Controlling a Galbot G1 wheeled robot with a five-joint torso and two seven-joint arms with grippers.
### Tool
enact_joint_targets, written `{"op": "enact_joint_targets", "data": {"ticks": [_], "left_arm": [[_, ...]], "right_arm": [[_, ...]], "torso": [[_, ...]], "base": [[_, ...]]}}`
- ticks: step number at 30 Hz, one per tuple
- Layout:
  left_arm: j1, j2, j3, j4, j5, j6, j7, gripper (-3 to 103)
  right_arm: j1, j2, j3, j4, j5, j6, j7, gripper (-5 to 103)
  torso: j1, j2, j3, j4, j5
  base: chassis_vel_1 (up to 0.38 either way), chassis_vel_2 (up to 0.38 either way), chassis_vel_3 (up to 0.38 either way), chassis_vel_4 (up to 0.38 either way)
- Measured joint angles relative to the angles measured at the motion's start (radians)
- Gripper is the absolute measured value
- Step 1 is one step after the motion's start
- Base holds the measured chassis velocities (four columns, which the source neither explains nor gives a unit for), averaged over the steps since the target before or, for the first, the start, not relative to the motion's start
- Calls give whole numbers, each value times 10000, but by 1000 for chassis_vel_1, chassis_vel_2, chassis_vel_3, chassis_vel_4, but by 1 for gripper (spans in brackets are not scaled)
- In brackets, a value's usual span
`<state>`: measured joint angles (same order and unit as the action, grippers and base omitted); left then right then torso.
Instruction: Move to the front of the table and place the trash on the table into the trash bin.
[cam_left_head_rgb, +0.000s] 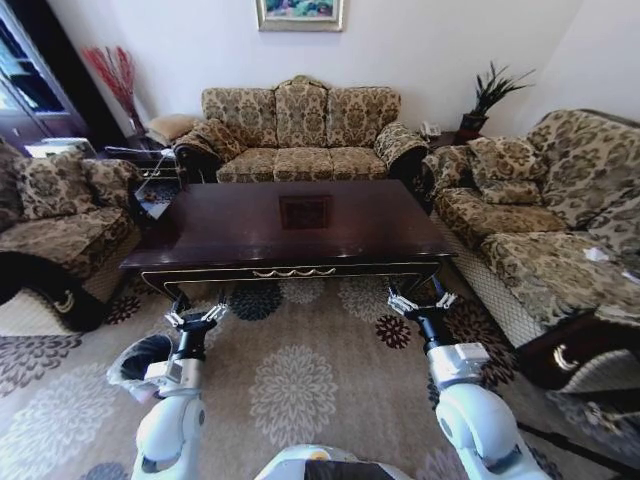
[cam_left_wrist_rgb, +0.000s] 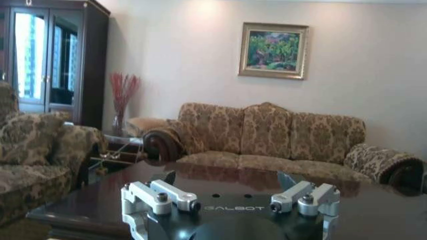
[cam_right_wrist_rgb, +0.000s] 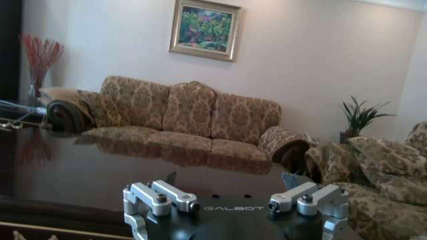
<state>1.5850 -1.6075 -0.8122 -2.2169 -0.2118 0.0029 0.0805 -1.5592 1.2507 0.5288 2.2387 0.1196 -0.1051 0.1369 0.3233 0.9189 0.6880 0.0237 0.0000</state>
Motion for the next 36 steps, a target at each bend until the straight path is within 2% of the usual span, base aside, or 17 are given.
{"op": "enact_joint_targets", "data": {"ticks": [2, 3, 4, 6, 10, 15, 17, 36], "left_arm": [[103, 100, 4, -99, -235, 108, 145, 100], [218, 318, 18, -224, -603, 220, 287, 100], [218, 318, 18, -224, -603, 220, 287, 100], [279, 689, 56, -278, -1102, 482, 370, 100], [183, 1107, 68, -209, -1271, 702, 482, 100], [115, 1271, 131, -235, -1195, 934, 504, 100], [101, 1307, 163, -237, -930, 1020, 455, 100], [93, 1295, 167, -229, -835, 1023, 410, 100]], "right_arm": [[-119, 152, 174, -85, -121, 177, -146, 100], [-203, 331, 270, -13, -139, 189, -163, 100], [-203, 331, 270, -13, -139, 189, -163, 100], [-325, 592, 371, 295, -138, 30, -158, 100], [-503, 814, 475, 558, 24, -78, -142, 100], [-609, 938, 546, 759, 31, -164, -128, 100], [-633, 964, 555, 849, -50, -227, -104, 100], [-623, 952, 543, 868, -63, -258, -78, 100]], "torso": [[0, 0, 0, -5, -1], [0, 0, 0, -5, 7], [0, 0, 0, -5, 7], [-2, 1, -1, -5, 2], [-2, 1, -1, -5, -4], [0, 0, 0, -1, 0], [-1, 1, -1, -4, 0], [-1, 1, 0, -3, 0]], "base": [[0, 0, 0, 0], [0, 0, 0, 0], [0, 0, 0, 0], [0, 0, 0, 0], [0, 0, 0, 0], [0, 0, 0, 0], [0, 0, 0, 0], [0, 0, 0, 0]]}}
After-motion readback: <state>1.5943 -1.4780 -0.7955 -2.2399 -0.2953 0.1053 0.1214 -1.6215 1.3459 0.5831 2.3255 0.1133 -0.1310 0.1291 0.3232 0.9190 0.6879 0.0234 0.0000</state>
